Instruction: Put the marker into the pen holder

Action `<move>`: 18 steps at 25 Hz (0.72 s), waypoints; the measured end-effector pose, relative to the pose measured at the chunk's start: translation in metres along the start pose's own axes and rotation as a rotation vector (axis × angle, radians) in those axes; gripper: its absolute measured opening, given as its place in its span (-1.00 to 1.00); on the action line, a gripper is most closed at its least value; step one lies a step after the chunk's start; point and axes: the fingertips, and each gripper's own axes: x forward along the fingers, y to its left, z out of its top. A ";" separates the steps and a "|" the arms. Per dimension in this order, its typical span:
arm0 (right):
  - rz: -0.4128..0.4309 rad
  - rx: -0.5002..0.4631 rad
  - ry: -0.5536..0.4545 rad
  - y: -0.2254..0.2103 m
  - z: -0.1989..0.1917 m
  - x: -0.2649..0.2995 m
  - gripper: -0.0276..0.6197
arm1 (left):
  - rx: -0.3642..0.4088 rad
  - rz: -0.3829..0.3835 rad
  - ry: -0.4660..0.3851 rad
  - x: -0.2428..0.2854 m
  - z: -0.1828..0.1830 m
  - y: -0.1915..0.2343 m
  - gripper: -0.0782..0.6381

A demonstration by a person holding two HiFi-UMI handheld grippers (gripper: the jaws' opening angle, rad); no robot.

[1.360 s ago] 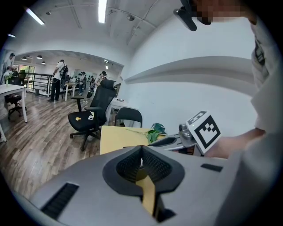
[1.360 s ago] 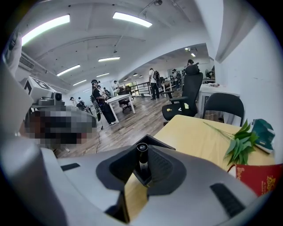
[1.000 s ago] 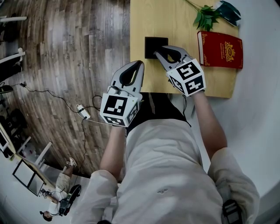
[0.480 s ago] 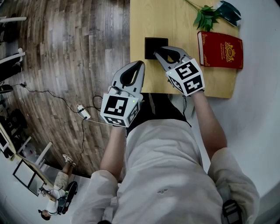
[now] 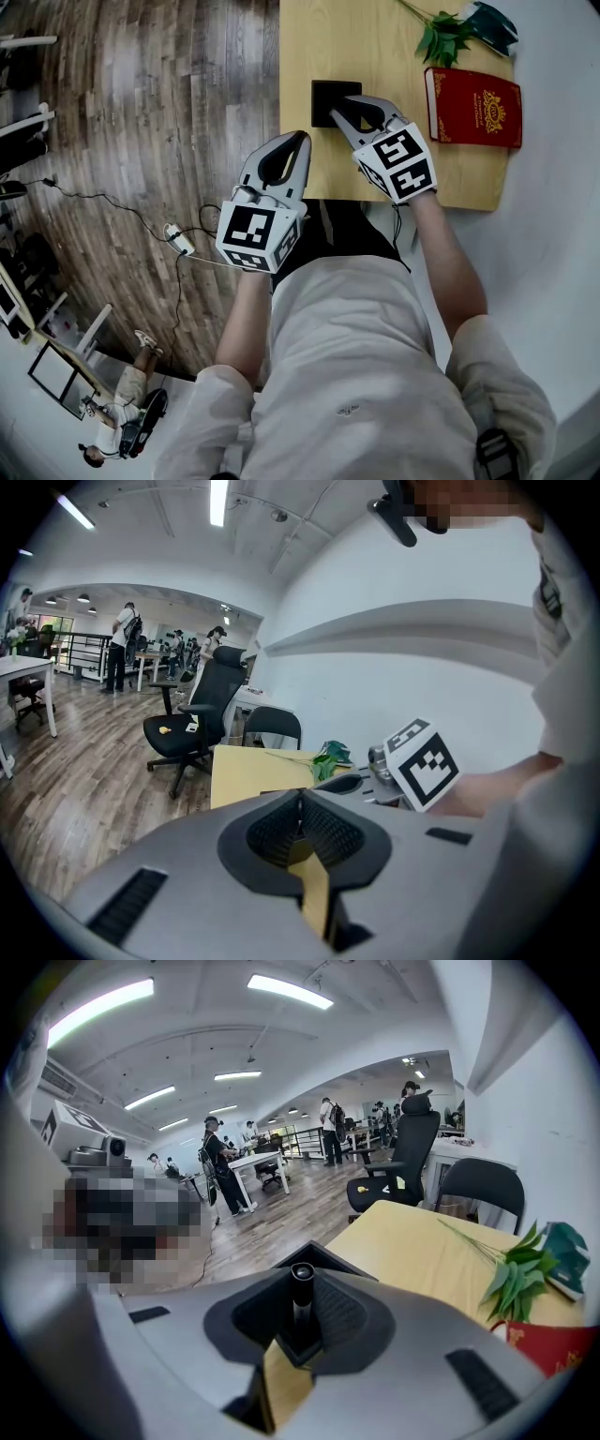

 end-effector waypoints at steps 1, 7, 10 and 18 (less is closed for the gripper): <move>-0.002 -0.003 -0.001 0.000 0.001 0.001 -0.70 | 0.000 0.000 0.000 0.000 0.000 0.000 -0.75; -0.012 -0.027 0.004 -0.001 0.004 0.003 -0.68 | -0.001 0.002 0.001 0.000 0.000 0.000 -0.75; -0.038 -0.064 0.002 -0.004 0.005 0.004 -0.67 | -0.001 0.003 0.002 -0.001 0.000 0.001 -0.75; -0.087 -0.146 0.012 -0.009 0.007 0.006 -0.63 | 0.000 0.003 0.003 -0.002 0.000 0.003 -0.75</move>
